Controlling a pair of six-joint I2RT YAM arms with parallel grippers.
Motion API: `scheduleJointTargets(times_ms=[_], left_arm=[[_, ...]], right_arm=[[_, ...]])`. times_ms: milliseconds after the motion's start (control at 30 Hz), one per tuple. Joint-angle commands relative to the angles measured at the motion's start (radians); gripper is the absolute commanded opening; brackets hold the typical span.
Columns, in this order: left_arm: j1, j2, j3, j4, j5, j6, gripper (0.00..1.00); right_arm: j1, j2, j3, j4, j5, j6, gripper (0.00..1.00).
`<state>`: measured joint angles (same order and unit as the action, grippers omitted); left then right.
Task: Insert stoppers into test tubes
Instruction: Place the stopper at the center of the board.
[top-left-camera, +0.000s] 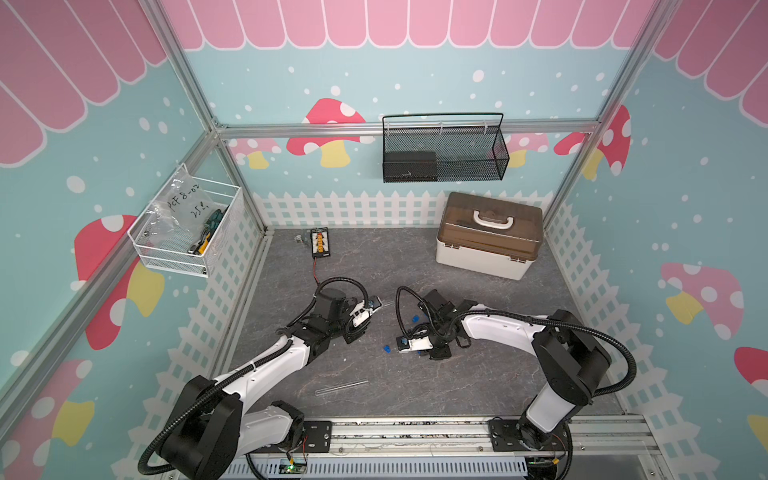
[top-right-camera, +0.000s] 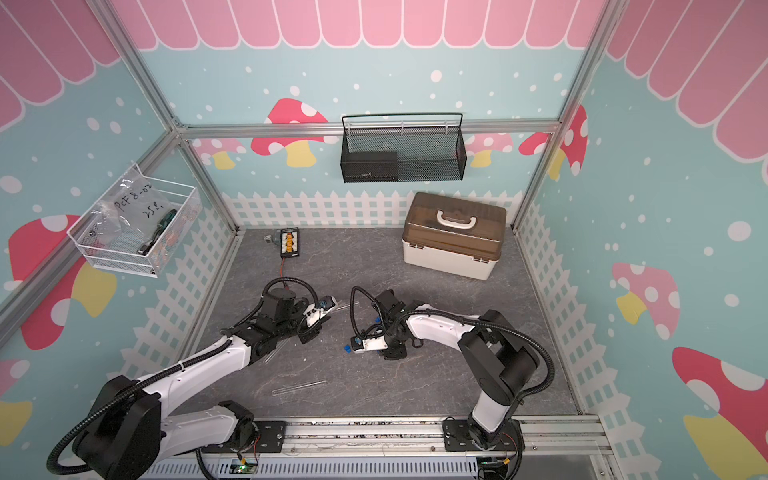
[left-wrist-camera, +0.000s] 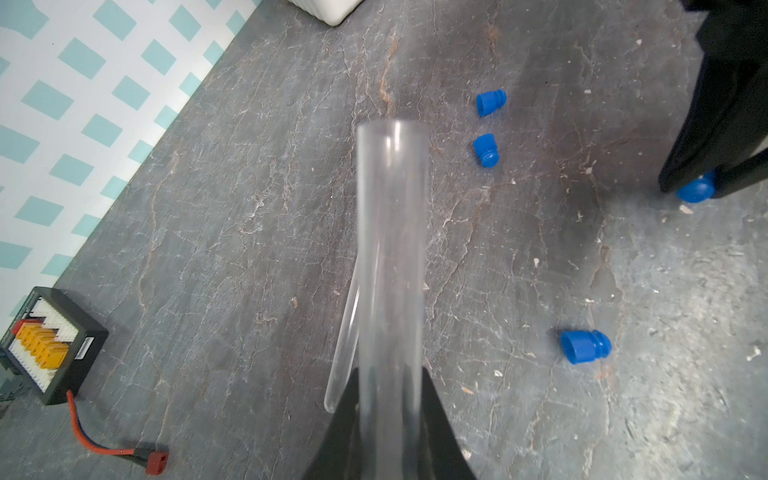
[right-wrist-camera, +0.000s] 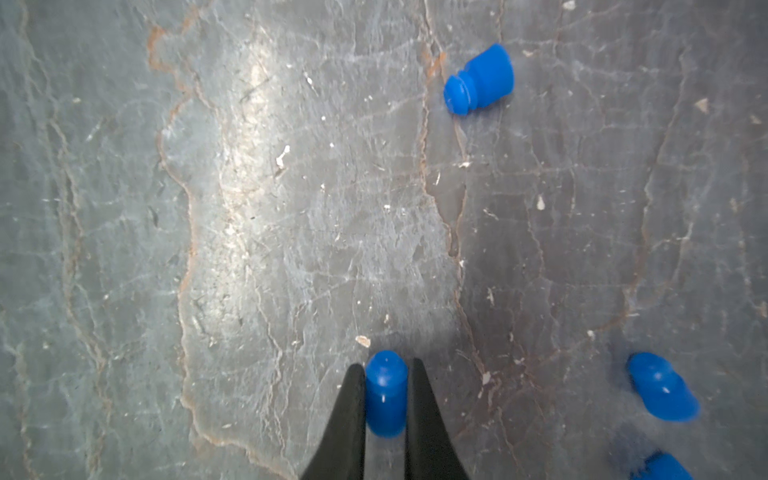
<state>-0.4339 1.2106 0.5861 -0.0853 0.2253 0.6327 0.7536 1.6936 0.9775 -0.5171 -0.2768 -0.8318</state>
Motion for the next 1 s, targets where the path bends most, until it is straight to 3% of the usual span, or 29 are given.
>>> scheduleJointTargets(times_ms=[0,333,667,967], left_arm=[[0.005,0.006,0.015,-0.002,-0.004,0.014,0.00],[0.006,0.005,0.015,-0.002,-0.011,0.018,0.00],[0.005,0.003,0.014,-0.002,-0.012,0.021,0.00],[0.005,0.004,0.014,-0.003,-0.012,0.022,0.00]], right_arm=[[0.006,0.024,0.020,0.000,-0.002,-0.010,0.12],[0.007,0.048,0.019,-0.009,0.030,-0.004,0.16],[0.007,0.037,0.009,-0.006,0.069,-0.016,0.27],[0.006,0.016,-0.013,-0.002,0.070,-0.026,0.24]])
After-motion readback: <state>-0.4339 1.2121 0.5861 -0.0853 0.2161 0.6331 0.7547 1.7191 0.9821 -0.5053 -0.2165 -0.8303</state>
